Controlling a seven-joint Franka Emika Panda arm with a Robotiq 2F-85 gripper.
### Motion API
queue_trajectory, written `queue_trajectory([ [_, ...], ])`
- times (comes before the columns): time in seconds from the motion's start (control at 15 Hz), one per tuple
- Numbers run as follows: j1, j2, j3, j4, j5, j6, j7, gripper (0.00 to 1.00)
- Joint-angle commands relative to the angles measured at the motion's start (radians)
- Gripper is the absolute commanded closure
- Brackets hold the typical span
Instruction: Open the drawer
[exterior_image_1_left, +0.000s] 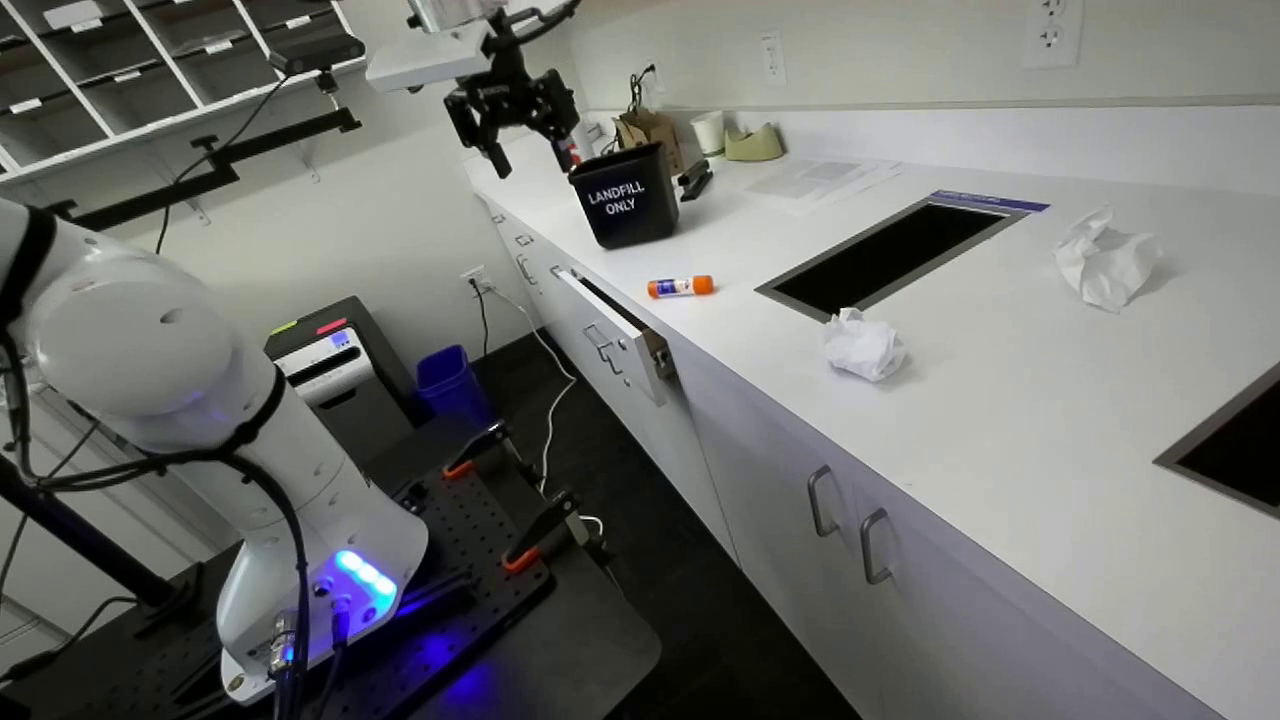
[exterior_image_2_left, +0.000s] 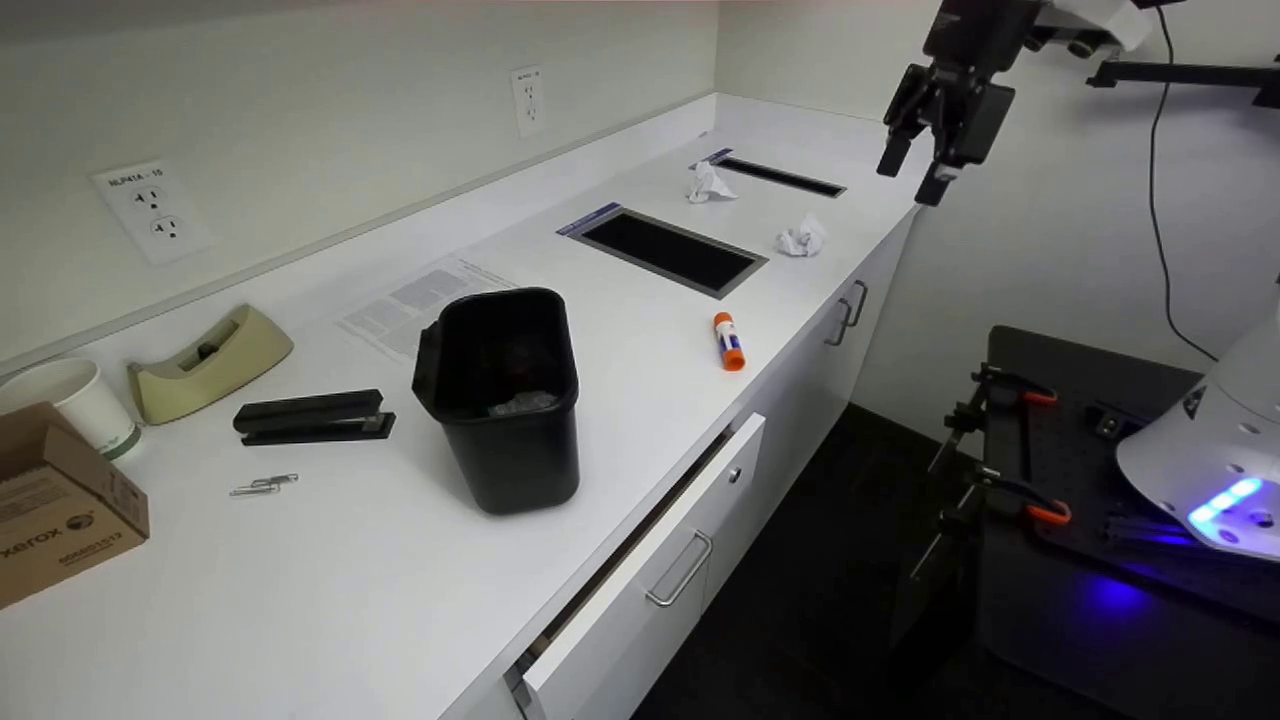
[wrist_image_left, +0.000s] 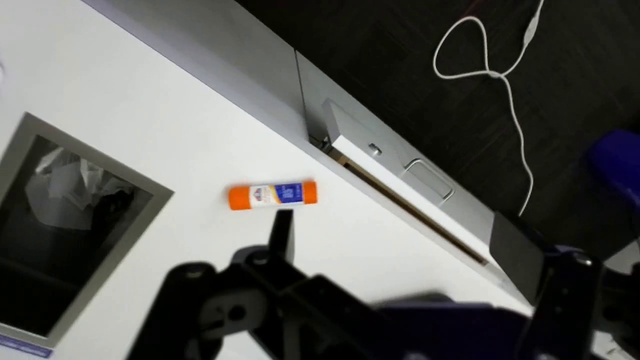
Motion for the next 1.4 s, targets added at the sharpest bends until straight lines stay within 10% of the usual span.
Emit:
queue_trajectory([
  [0.0, 0.089, -0.023, 0.122, -0.063, -0.03, 0.024, 0.011, 0.0],
  [0.47, 0.292, 0.068, 0.282, -0.123, -0.056, 0.083, -0.028, 0.0],
  [1.07, 0.303, 0.069, 0.275, -0.117, -0.053, 0.056, 0.001, 0.0],
  [1.33, 0.318, 0.213, 0.408, -0.034, -0.207, 0.031, 0.051, 0.0],
])
